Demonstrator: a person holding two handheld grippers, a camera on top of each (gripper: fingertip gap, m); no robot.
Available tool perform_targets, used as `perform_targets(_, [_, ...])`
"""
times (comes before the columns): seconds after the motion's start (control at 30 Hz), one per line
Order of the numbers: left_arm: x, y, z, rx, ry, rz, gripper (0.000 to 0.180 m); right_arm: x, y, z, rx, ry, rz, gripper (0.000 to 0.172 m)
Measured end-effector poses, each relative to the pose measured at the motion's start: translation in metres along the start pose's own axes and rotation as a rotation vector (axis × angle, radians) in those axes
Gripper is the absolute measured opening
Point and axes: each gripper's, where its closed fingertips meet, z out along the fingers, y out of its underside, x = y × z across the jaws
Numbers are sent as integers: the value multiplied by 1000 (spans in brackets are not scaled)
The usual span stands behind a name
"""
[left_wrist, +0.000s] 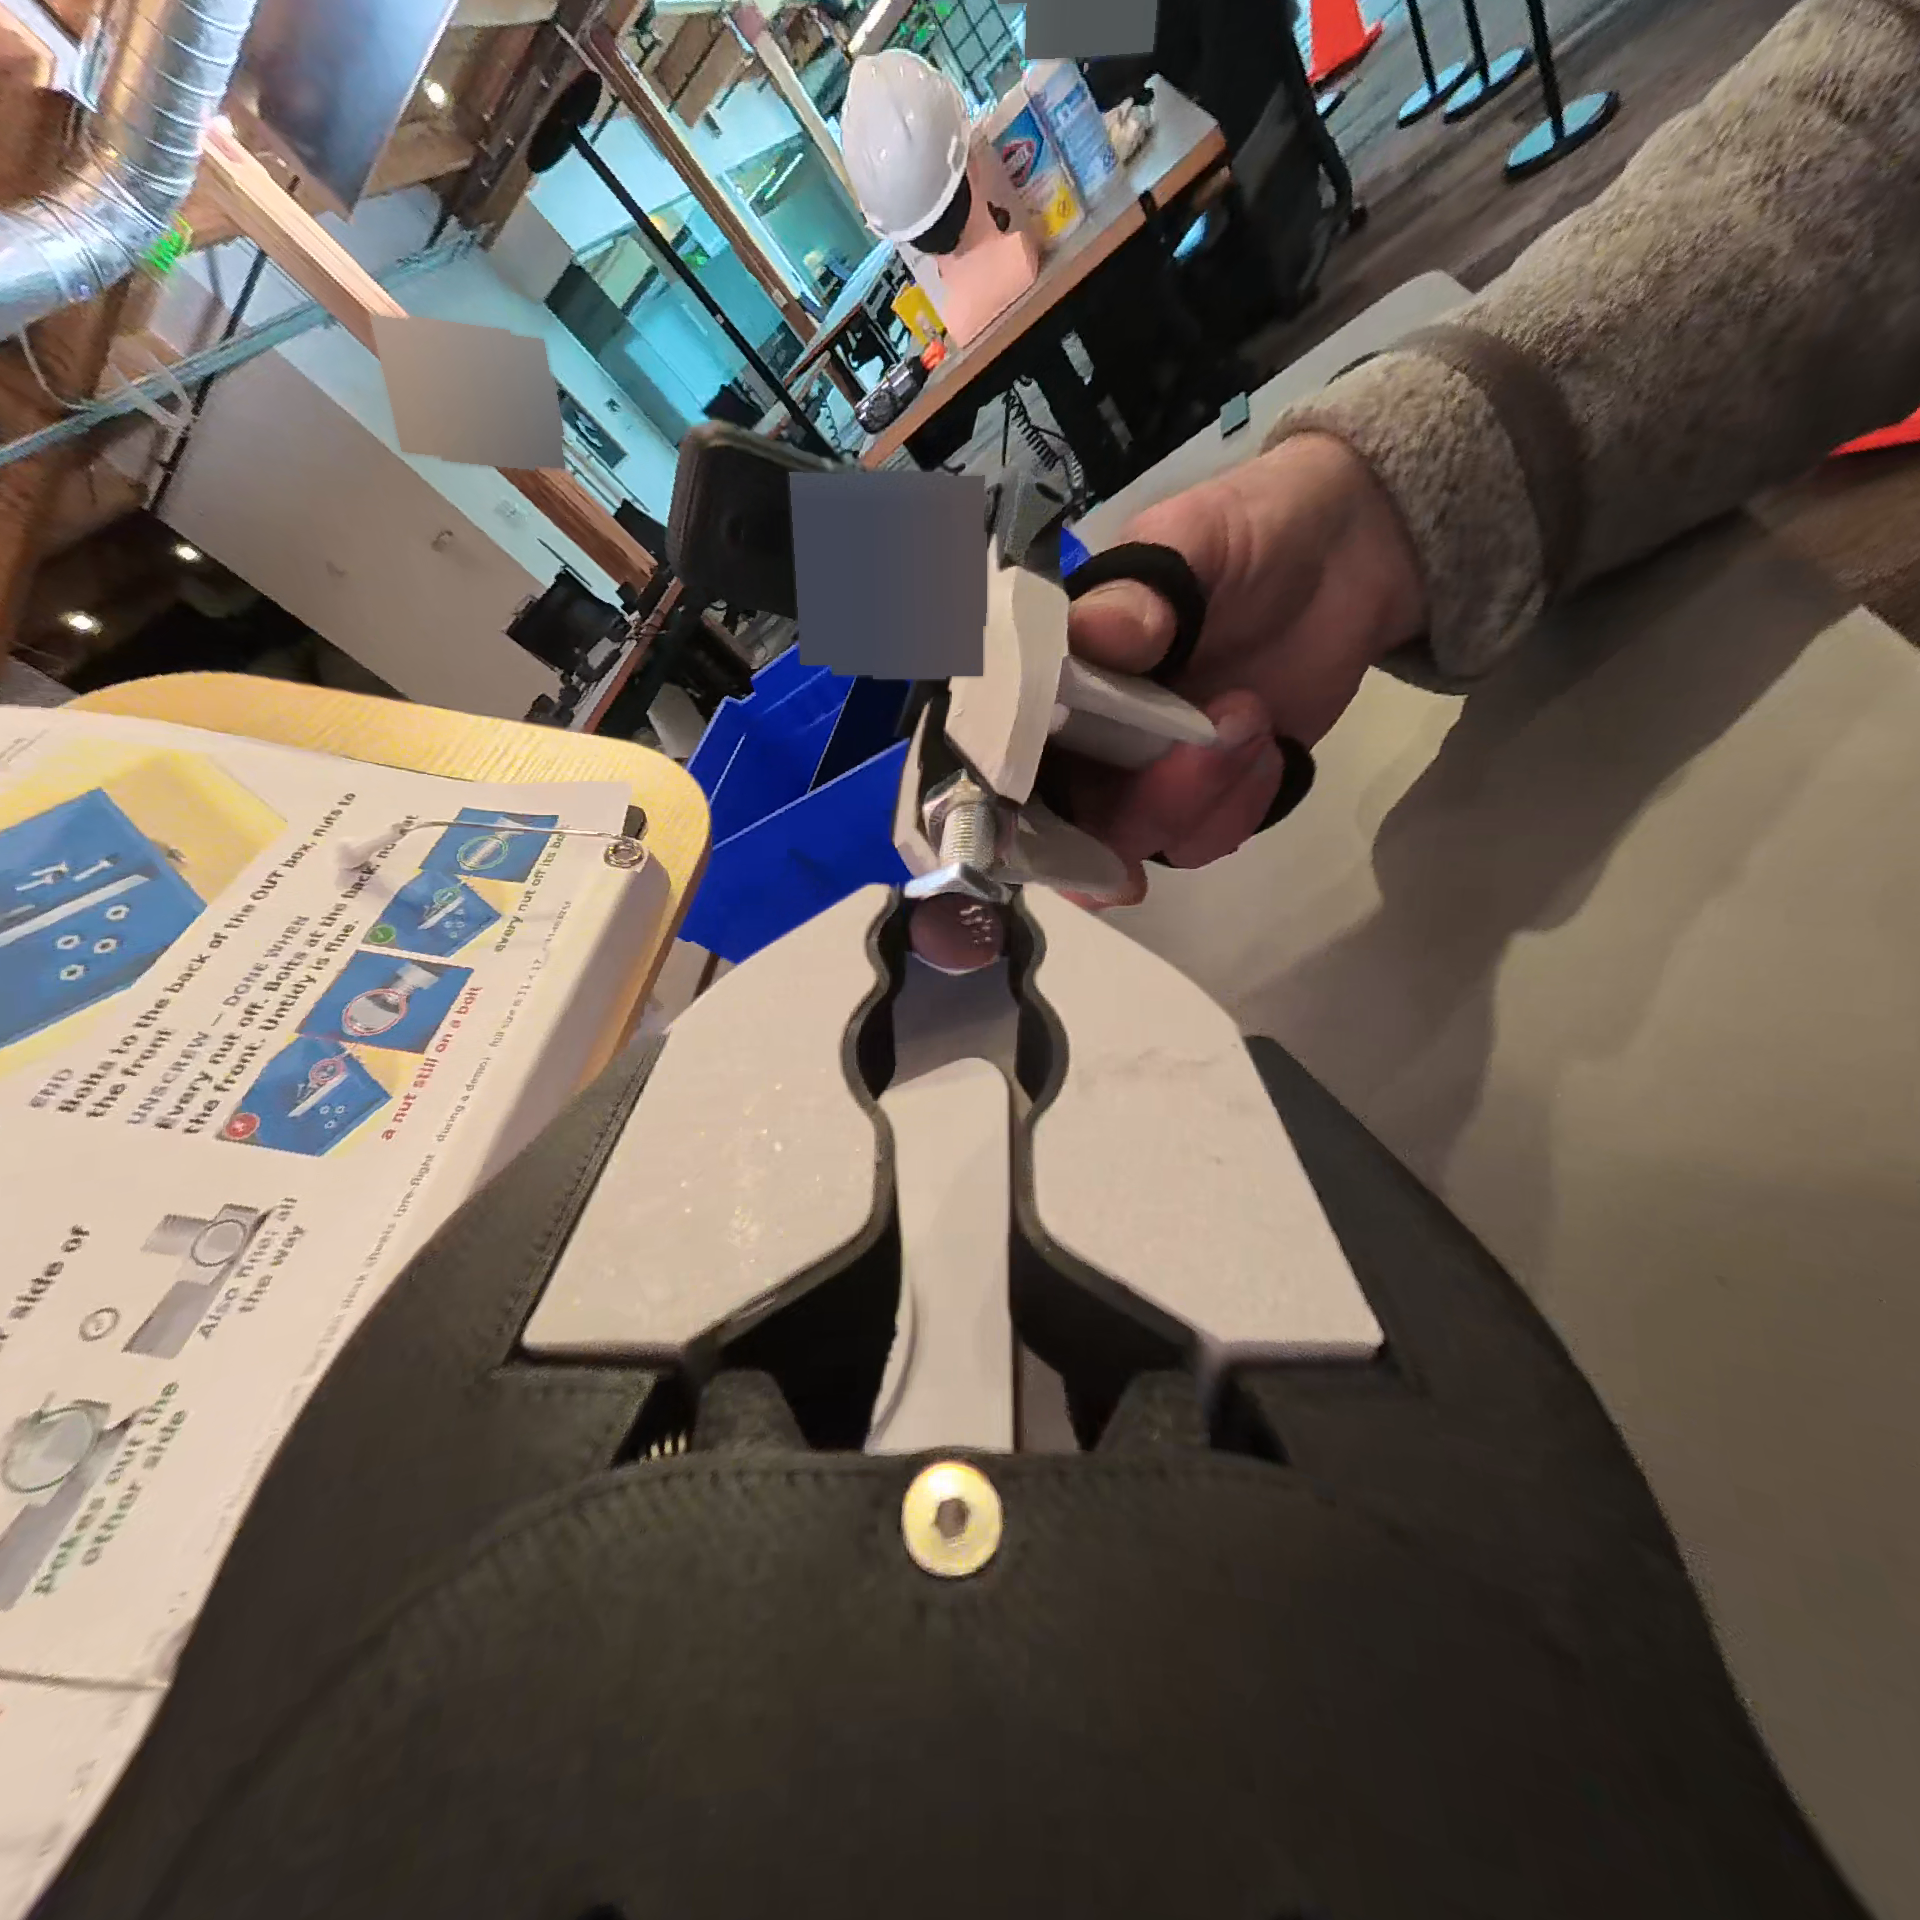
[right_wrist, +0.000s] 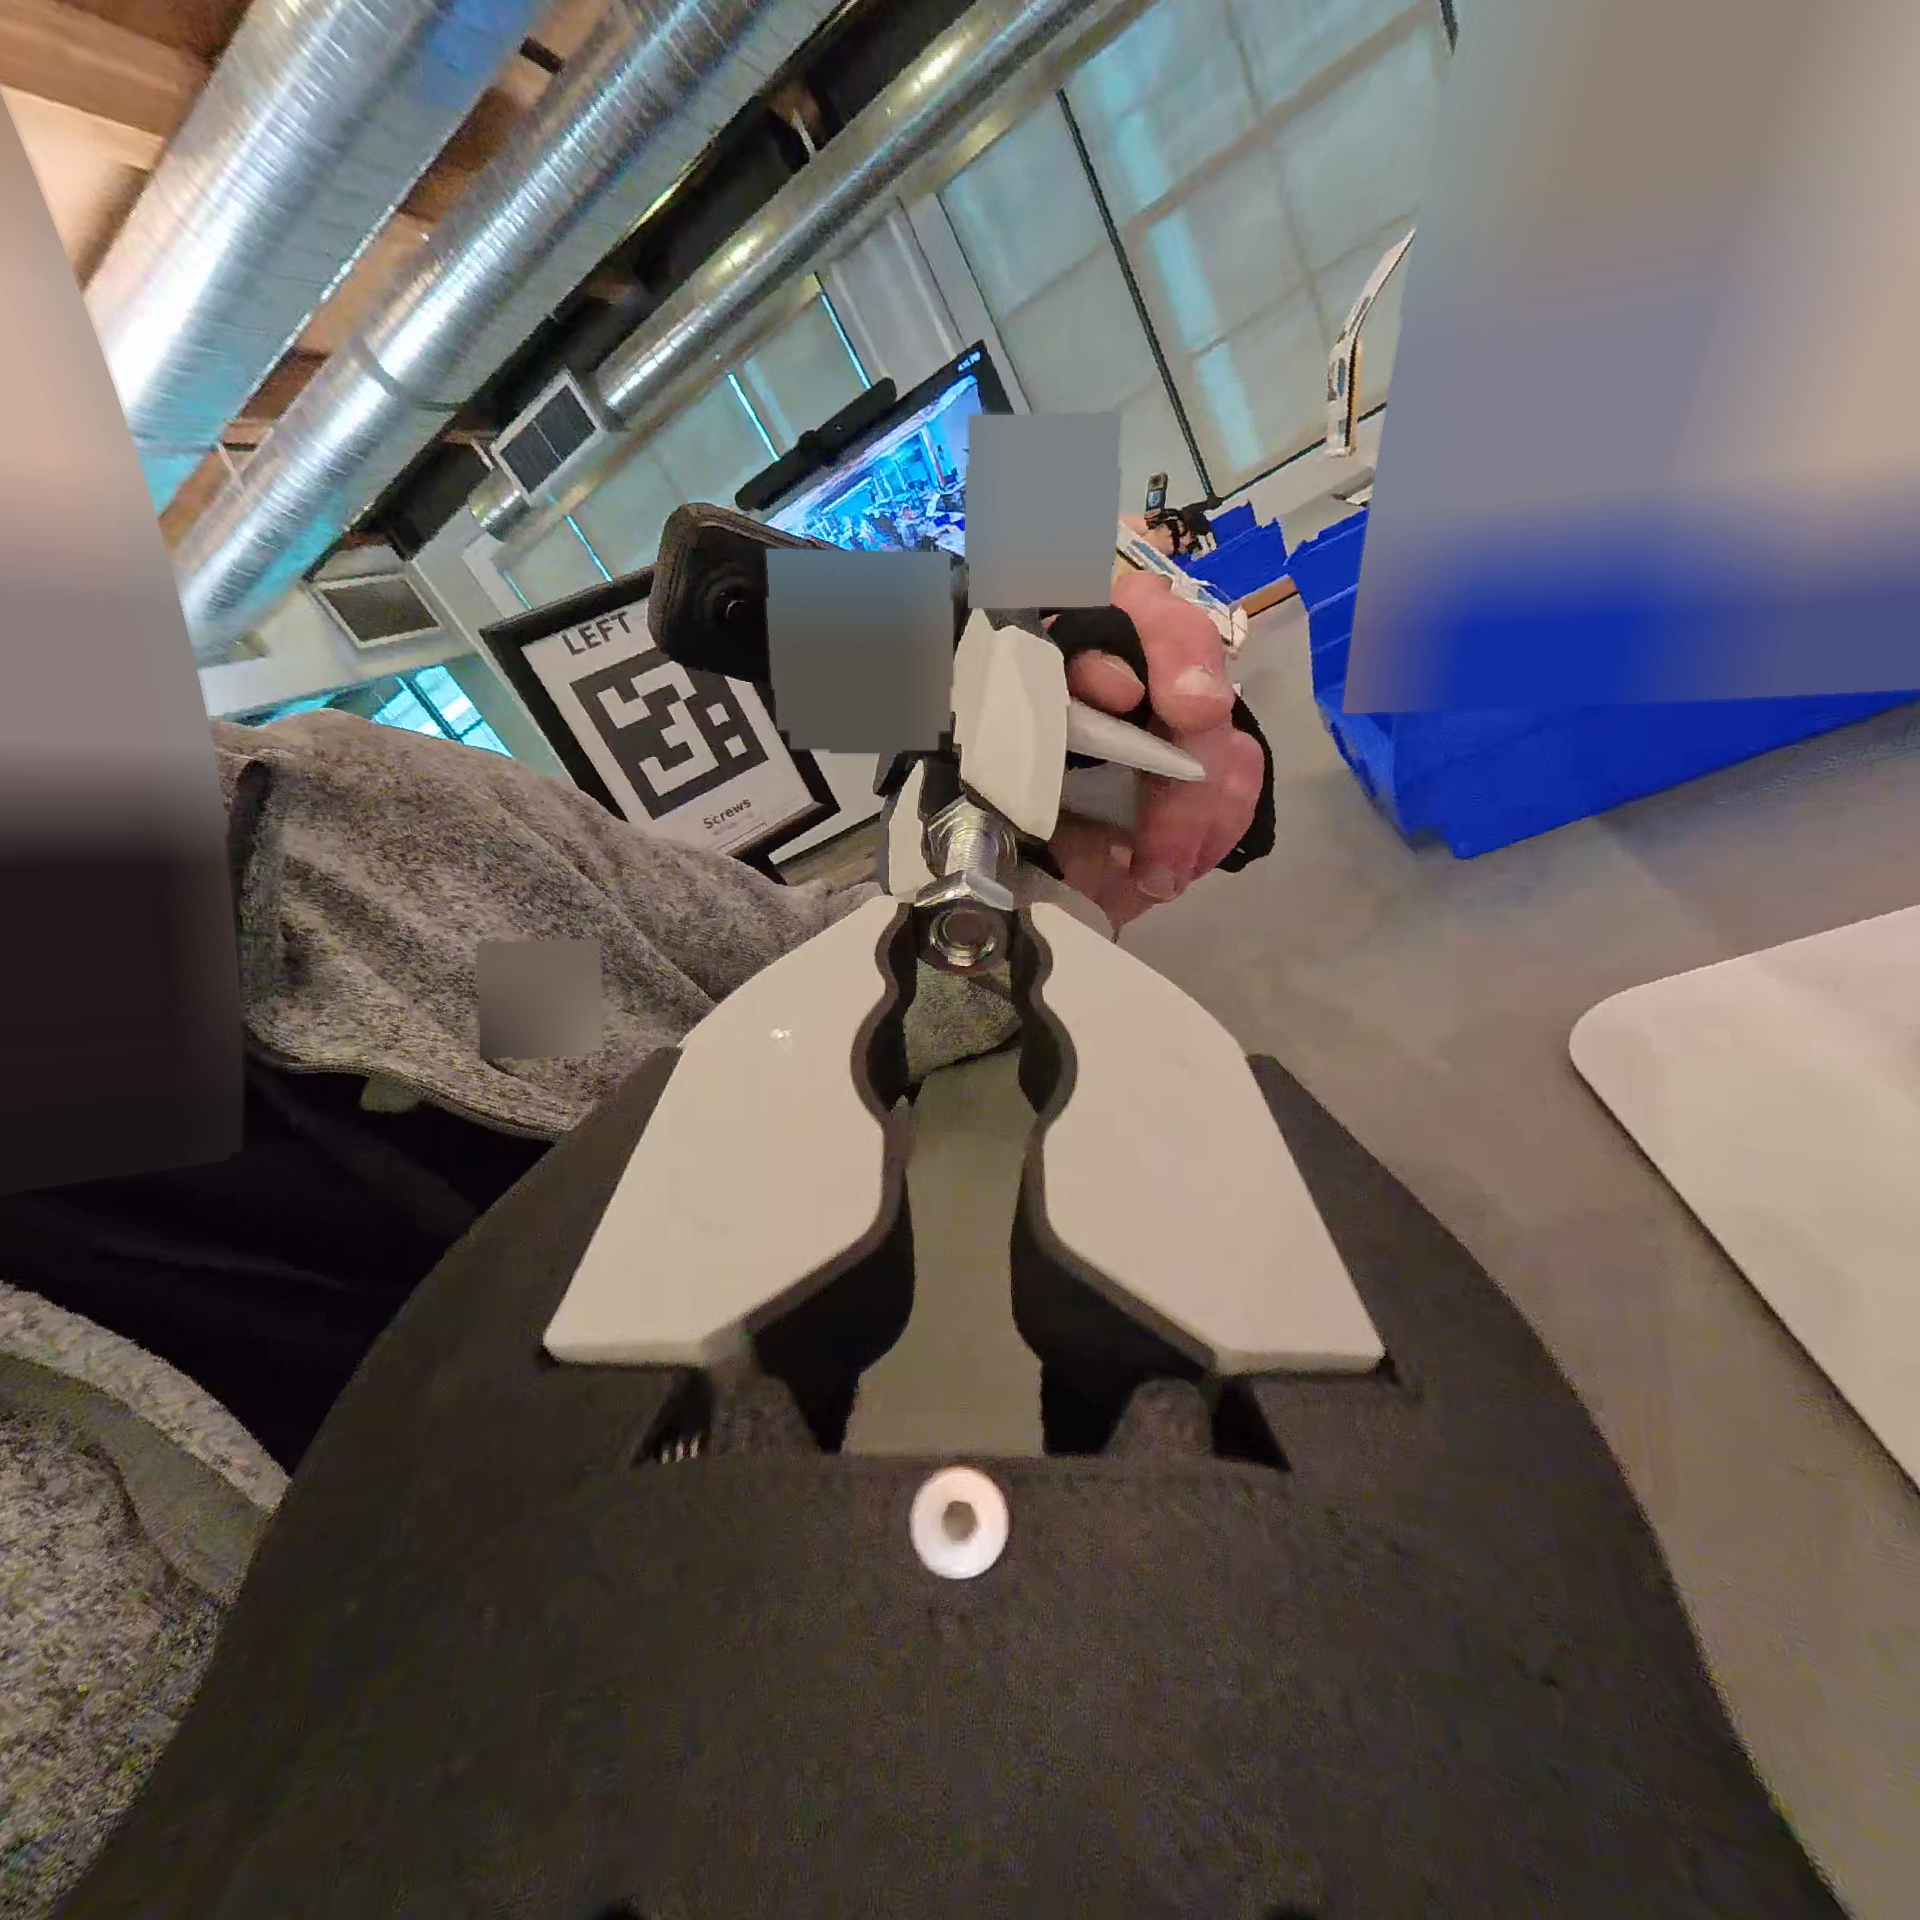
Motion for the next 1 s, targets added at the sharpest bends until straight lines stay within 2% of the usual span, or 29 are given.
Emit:
perform_targets(0.13, [1,0,0,-12,11,-7,17,0,1,1,9,-7,21,17])
perform_targets(0.23, [1,2,1,-8,64,-179,18,3,0,-1,-2,37,-59,17])
perform_targets(0.3, [2,-2,0,59,182,-433,18,3,-1,-1,-63,129,-261,18])
perform_targets(0.4, [5,-10,-3,198,395,-802,18,1,-2,1,-252,342,-691,18])
perform_targets(0.43, [4,-11,-3,244,448,-901,17,1,-3,1,-321,413,-849,18])
perform_targets(0.5, [5,-13,-6,330,557,-1046,17,0,-4,3,-427,494,-1049,18])
perform_targets(0.6, [7,-10,-9,359,620,-1107,18,4,1,4,-640,603,-1377,18])
perform_targets(0.73, [11,-10,-10,387,687,-1162,17,4,5,6,-829,662,-1679,18])
perform_targets(0.9, [13,-13,-8,400,698,-1162,17,1,4,6,-885,677,-1752,18])
perform_targets(1.0, [12,-15,-7,429,703,-1175,17,-1,4,6,-839,663,-1681,18])
